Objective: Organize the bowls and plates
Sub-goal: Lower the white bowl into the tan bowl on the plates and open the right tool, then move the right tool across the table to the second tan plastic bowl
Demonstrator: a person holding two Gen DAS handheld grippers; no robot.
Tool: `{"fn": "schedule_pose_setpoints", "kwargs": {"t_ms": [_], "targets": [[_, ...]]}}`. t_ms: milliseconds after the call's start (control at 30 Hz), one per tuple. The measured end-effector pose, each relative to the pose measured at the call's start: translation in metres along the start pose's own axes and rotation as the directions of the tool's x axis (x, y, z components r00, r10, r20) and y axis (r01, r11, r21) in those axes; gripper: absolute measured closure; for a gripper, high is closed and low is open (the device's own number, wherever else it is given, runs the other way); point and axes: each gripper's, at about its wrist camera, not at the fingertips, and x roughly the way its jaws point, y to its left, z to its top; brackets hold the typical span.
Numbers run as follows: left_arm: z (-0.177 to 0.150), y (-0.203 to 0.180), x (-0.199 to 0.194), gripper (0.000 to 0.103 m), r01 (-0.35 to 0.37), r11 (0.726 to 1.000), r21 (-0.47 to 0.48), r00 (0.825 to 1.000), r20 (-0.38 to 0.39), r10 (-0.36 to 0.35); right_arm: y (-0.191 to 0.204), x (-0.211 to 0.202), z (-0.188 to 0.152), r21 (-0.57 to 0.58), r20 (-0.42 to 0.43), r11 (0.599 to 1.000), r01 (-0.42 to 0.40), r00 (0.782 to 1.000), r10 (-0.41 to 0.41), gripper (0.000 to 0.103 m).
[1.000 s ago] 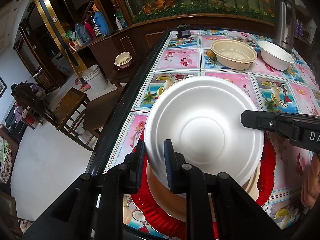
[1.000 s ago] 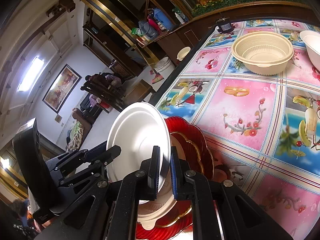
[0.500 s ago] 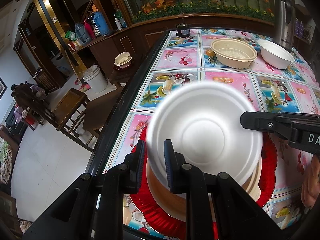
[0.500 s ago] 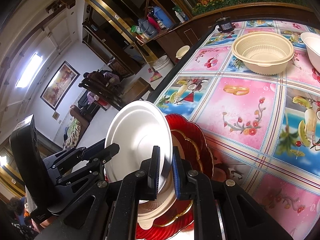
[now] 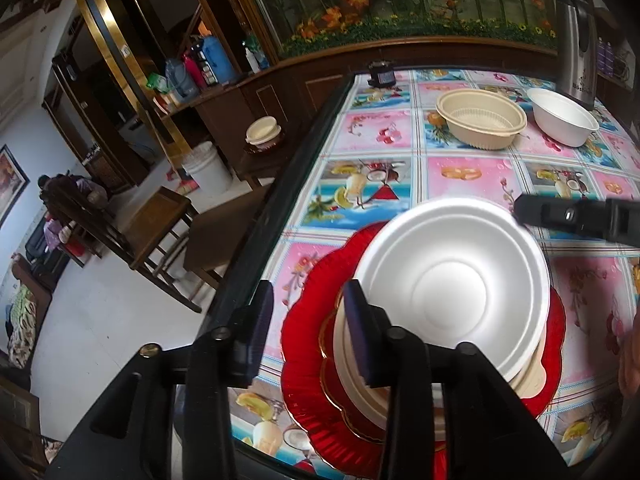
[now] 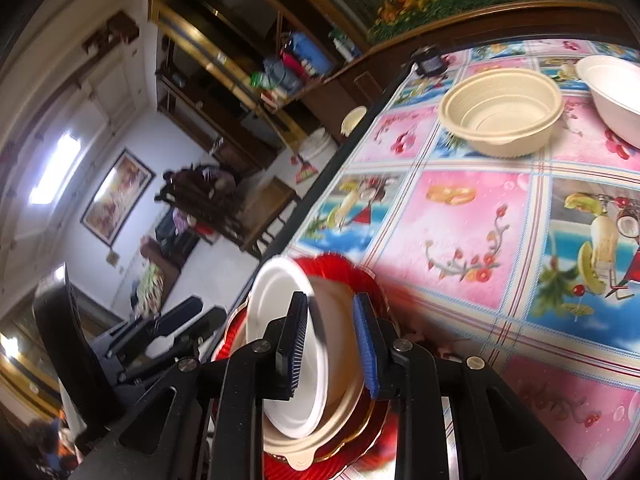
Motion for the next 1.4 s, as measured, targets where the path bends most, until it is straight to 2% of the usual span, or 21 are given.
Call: {"fn": "schedule_pose_setpoints", "kwargs": {"t_ms": [167,433,533,633,833,933,1000,1100,1200,1300,1367,1400], "targets": [[0.002,-0.003,-0.002,0.066,-0.001,1.0,0.008,1.0,0.008,0.001,-0.015,-0.012,0.008,0.071,0.064,0.997,0.003,0.998,-0.007,0.073],[0.011,-0.006,-0.004,0.066,0.01,1.0,0.019,1.0,0.006,-0.01,-0.033,-0.022,0.015,0.119,0.094,0.992,0.035,0.994,-0.046,0.07],[0.027,-0.013,-0.01,0.064,0.026,0.999,0.039,0.999,0.035,-0.028,-0.046,-0.033,0.021,0.148,0.128,0.987,0.058,0.989,-0.077,0.069],[0.046,-0.025,-0.015,0.047,0.034,0.997,0.074,0.997,0.069,-0.039,-0.068,-0.048,0.028,0.212,0.163,0.974,0.077,0.98,-0.113,0.068],[0.09,-0.055,-0.011,0.047,0.032,0.991,0.127,0.994,0.101,-0.046,-0.119,-0.085,0.039,0.358,0.243,0.931,0.076,0.955,-0.171,0.068],[0.108,-0.069,-0.002,0.046,0.032,0.99,0.136,0.996,0.077,-0.042,-0.138,-0.101,0.041,0.409,0.277,0.91,0.061,0.942,-0.188,0.066],[0.116,-0.077,0.002,0.045,0.065,0.988,0.142,0.996,0.055,-0.073,-0.145,-0.108,0.042,0.429,0.294,0.901,0.062,0.934,-0.204,0.064],[0.126,-0.092,0.008,0.042,0.06,0.986,0.154,0.997,0.041,-0.067,-0.153,-0.115,0.042,0.455,0.311,0.89,0.036,0.93,-0.197,0.06],[0.131,-0.108,0.012,0.039,0.022,0.982,0.187,0.998,0.047,-0.031,-0.155,-0.117,0.042,0.467,0.324,0.884,0.019,0.927,-0.191,0.055],[0.131,-0.12,0.007,0.035,0.027,0.978,0.207,0.997,0.07,-0.042,-0.151,-0.118,0.041,0.466,0.344,0.885,0.0,0.921,-0.18,0.04],[0.131,-0.127,0.003,0.023,0.024,0.975,0.219,0.995,0.092,-0.045,-0.151,-0.119,0.04,0.475,0.361,0.88,-0.023,0.916,-0.171,0.021],[0.132,-0.13,0.002,0.021,0.029,0.975,0.222,0.993,0.102,-0.053,-0.151,-0.119,0.039,0.485,0.371,0.873,-0.037,0.914,-0.167,0.017]]}}
